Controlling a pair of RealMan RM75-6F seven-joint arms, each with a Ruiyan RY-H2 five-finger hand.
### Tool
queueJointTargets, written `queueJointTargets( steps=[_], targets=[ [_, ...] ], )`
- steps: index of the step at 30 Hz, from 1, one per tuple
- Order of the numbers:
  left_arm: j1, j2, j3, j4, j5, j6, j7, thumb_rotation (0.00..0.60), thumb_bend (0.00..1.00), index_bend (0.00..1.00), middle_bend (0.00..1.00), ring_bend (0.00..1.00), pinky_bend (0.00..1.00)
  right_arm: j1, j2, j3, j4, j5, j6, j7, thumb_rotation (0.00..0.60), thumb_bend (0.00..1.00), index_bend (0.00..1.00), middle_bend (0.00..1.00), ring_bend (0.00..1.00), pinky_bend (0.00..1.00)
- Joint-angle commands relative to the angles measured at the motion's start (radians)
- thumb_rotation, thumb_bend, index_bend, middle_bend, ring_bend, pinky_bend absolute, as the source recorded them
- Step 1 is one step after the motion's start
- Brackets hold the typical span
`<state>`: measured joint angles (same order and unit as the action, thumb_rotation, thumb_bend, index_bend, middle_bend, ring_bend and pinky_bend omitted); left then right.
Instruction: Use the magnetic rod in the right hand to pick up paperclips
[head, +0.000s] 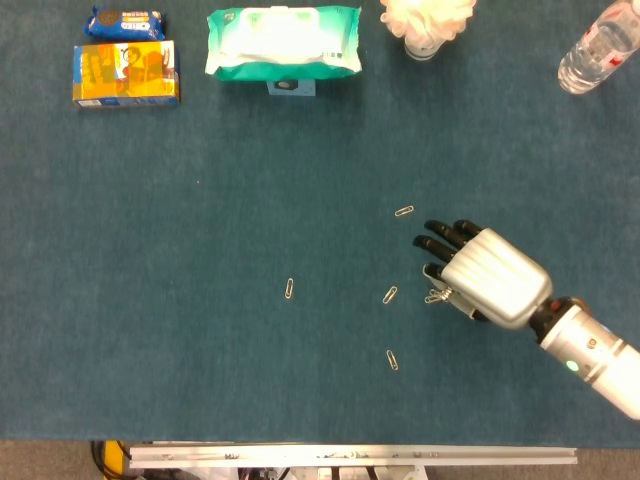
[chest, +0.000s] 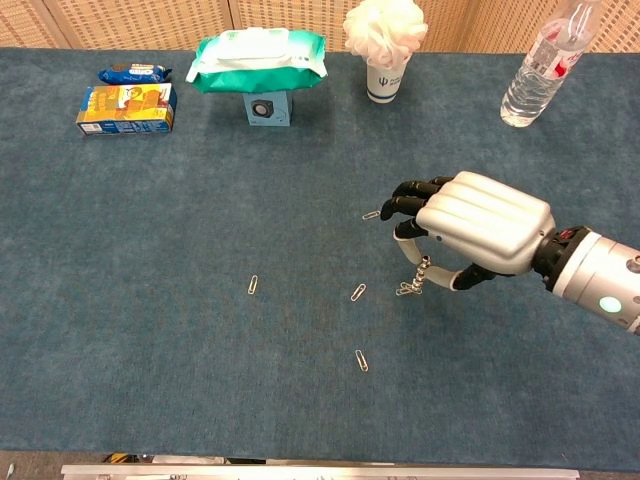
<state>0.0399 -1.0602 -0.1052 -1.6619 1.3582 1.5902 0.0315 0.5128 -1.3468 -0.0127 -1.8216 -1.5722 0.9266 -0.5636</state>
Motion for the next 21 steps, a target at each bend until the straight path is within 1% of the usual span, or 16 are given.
queueJointTargets(
  steps=[1,21],
  targets=[
    [0.001,0.002,-0.001,-0.001,-0.003,0.0,-0.003,0.6,0.05,0.23,0.16,0.14,0.31,0.007,-0.01,0.003,0.006,0.008,-0.005,-0.004,0.6,0.31,0.56,0.24,0.14,0.3],
    [0.024,0.023,-0.007,0.001,-0.013,0.02,-0.055,0.6,0.05,0.23,0.17,0.14,0.31,0.073,-0.09,0.023,0.049,0.071,-0.046,-0.004,0.6,0.31,0.57,0.24,0.14,0.3]
  ],
)
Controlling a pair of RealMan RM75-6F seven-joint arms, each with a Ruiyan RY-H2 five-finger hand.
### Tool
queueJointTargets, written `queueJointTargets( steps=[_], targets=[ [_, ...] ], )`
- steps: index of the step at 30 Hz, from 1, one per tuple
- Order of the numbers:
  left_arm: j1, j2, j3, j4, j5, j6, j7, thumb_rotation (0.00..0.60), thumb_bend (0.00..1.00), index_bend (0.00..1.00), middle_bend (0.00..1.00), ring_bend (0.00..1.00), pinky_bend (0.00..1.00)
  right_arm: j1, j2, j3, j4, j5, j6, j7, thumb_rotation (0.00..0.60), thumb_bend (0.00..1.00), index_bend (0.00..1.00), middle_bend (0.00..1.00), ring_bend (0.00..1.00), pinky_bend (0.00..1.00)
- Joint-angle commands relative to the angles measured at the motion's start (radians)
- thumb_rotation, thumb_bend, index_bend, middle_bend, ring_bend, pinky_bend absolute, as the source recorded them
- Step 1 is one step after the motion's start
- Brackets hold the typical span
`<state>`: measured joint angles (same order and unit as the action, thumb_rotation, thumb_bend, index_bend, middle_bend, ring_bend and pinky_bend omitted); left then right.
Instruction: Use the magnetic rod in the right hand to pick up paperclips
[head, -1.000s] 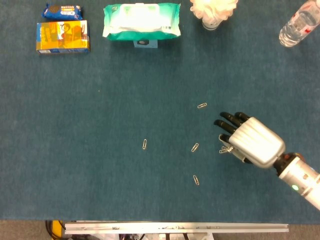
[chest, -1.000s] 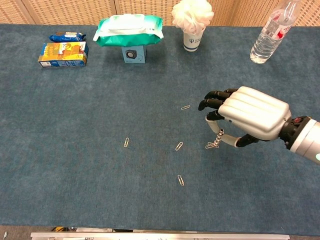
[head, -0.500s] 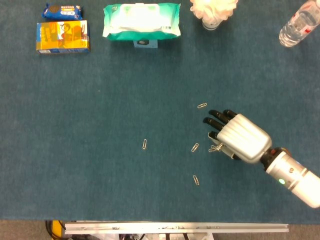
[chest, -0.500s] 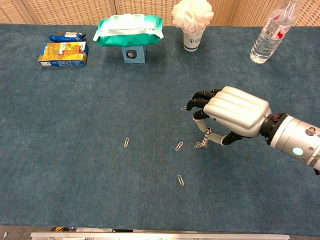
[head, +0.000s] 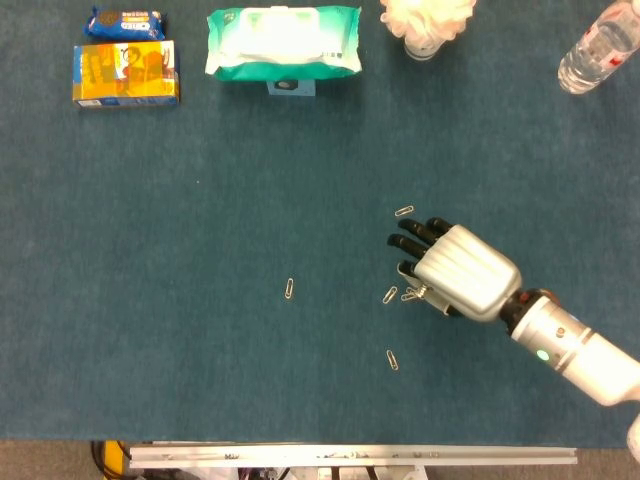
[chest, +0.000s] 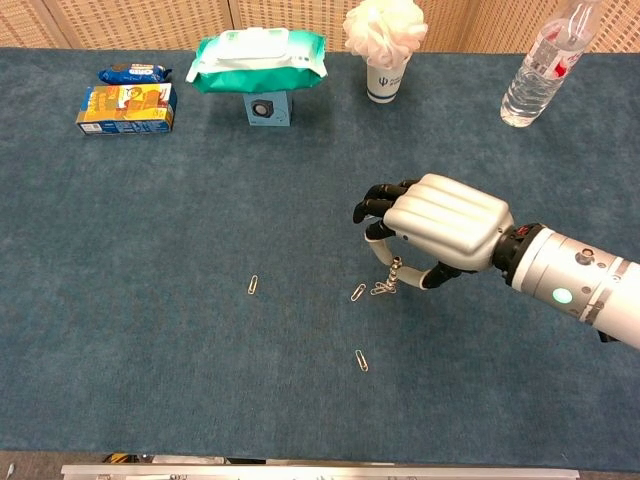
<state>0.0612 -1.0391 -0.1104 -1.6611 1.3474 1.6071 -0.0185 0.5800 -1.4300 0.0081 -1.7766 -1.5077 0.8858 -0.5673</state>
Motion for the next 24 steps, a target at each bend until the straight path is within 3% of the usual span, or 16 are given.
queueJointTargets(
  steps=[1,24],
  targets=[
    [0.004,0.003,-0.002,0.0,-0.003,0.004,-0.009,0.6,0.05,0.23,0.17,0.14,0.31,0.009,-0.01,0.003,0.006,0.01,-0.007,-0.001,0.6,0.31,0.57,0.24,0.14,0.3],
    [0.017,0.009,-0.011,0.001,-0.015,0.014,-0.028,0.6,0.05,0.23,0.17,0.14,0.31,0.061,-0.064,0.01,0.055,0.056,-0.016,0.036,0.6,0.31,0.57,0.24,0.14,0.3]
  ],
)
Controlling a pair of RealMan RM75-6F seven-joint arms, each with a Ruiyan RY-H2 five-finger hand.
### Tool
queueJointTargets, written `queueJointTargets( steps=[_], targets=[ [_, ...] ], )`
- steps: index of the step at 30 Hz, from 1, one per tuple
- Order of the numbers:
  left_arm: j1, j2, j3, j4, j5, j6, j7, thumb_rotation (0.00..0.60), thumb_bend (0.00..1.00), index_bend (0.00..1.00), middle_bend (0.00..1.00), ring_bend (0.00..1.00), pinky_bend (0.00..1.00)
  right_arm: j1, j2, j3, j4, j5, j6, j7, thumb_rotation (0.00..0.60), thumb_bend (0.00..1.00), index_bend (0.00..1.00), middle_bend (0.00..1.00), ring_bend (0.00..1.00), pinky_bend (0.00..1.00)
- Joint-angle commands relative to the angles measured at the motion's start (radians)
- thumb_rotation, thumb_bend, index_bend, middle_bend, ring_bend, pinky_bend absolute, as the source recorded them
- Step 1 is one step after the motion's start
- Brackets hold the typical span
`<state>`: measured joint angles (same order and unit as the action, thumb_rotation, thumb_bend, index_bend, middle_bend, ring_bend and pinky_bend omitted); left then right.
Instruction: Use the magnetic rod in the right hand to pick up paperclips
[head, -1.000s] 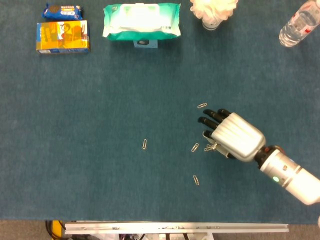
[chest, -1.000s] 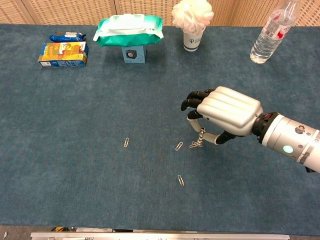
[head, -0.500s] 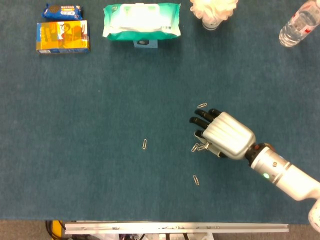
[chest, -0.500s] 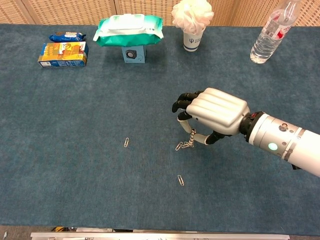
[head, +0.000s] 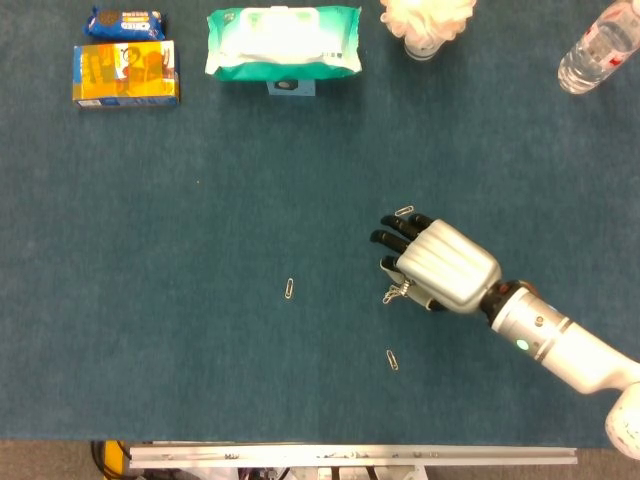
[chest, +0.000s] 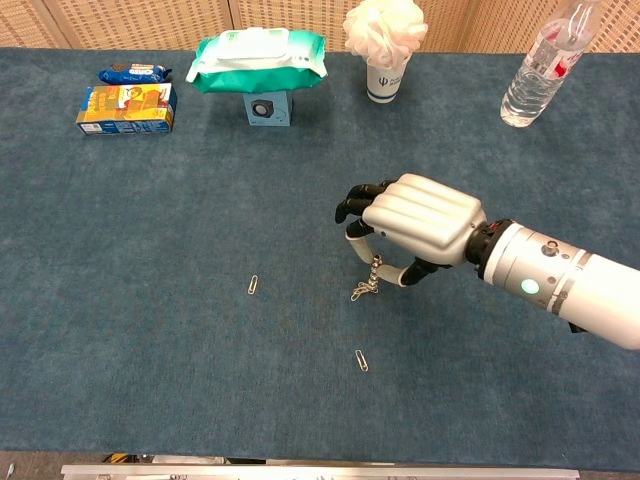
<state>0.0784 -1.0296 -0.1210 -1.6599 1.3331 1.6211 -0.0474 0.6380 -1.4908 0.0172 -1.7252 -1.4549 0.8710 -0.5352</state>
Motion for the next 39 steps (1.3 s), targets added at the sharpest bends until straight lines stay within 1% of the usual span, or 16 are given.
queueJointTargets(
  steps=[1,10,17,24,30,39],
  targets=[
    [0.0,0.0,-0.001,0.0,-0.001,-0.001,0.002,0.6,0.05,0.23,0.17,0.14,0.31,0.006,-0.006,0.002,0.006,0.005,-0.001,0.006,0.6,0.31,0.57,0.24,0.14,0.3],
    [0.004,0.001,-0.001,-0.001,-0.003,0.002,0.001,0.6,0.05,0.23,0.17,0.14,0.31,0.022,-0.021,0.001,0.026,0.021,-0.007,0.017,0.6,0.31,0.57,0.24,0.14,0.3],
    [0.005,0.0,-0.001,-0.001,-0.001,0.003,0.001,0.6,0.05,0.23,0.17,0.14,0.31,0.023,-0.008,0.003,0.02,0.022,0.016,0.024,0.6,0.31,0.57,0.24,0.14,0.3],
    [0.005,0.0,-0.002,-0.002,-0.003,0.001,0.007,0.6,0.05,0.23,0.17,0.14,0.31,0.023,0.021,0.024,0.009,0.037,0.045,0.04,0.6,0.31,0.57,0.24,0.14,0.3],
    [0.005,-0.001,-0.002,-0.004,-0.004,0.0,0.011,0.6,0.05,0.23,0.17,0.15,0.31,0.028,0.029,0.048,0.022,0.068,0.057,0.047,0.6,0.31,0.57,0.24,0.14,0.3],
    [0.006,0.001,-0.002,-0.004,-0.004,-0.002,0.008,0.6,0.05,0.23,0.17,0.14,0.31,0.065,0.026,0.087,0.068,0.145,0.016,0.067,0.6,0.31,0.57,0.24,0.14,0.3]
  ],
)
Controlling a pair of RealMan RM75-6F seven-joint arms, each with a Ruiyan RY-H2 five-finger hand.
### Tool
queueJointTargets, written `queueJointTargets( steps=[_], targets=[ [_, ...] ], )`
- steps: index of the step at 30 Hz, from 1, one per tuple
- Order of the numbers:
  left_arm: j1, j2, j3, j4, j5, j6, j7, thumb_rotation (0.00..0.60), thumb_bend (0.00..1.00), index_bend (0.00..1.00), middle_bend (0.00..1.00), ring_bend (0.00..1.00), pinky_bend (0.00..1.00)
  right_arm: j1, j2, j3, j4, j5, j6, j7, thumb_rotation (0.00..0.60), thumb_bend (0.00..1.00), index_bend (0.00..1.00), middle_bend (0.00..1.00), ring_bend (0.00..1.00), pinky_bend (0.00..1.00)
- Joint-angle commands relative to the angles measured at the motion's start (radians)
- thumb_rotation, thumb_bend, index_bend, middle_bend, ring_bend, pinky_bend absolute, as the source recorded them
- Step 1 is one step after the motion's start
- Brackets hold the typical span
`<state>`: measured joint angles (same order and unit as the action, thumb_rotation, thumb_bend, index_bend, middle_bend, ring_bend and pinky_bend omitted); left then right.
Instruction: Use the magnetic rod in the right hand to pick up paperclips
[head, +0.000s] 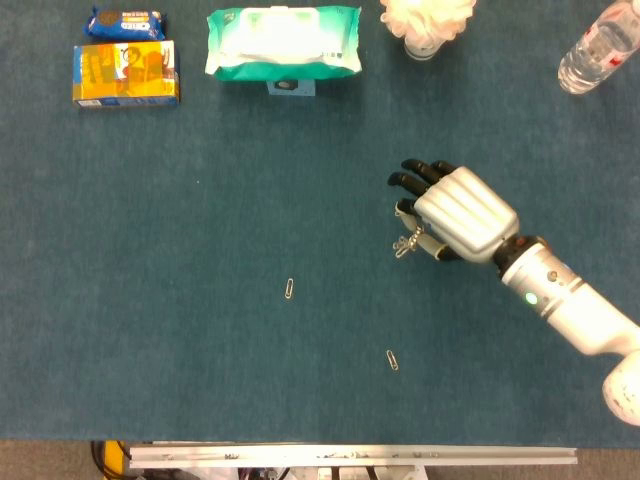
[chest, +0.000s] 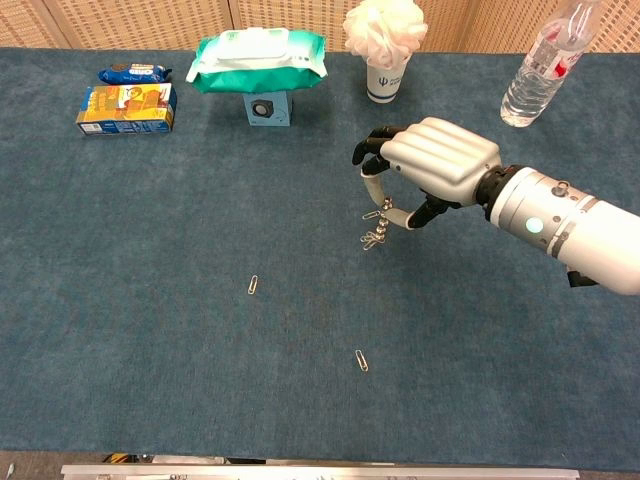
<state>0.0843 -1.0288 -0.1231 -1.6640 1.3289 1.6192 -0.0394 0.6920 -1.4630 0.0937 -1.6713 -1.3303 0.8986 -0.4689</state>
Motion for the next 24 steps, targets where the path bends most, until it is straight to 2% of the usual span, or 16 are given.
queueJointTargets(
  steps=[1,24],
  targets=[
    [0.0,0.0,0.0,0.0,0.001,0.0,0.0,0.6,0.05,0.23,0.17,0.14,0.31,0.015,-0.003,0.014,0.019,0.029,-0.015,0.0,0.6,0.31,0.57,0.24,0.14,0.3],
    [0.003,0.004,0.004,-0.003,0.004,-0.002,-0.004,0.6,0.05,0.23,0.17,0.14,0.31,0.109,-0.058,0.058,0.125,0.192,-0.063,-0.028,0.6,0.31,0.57,0.24,0.14,0.3]
  ],
)
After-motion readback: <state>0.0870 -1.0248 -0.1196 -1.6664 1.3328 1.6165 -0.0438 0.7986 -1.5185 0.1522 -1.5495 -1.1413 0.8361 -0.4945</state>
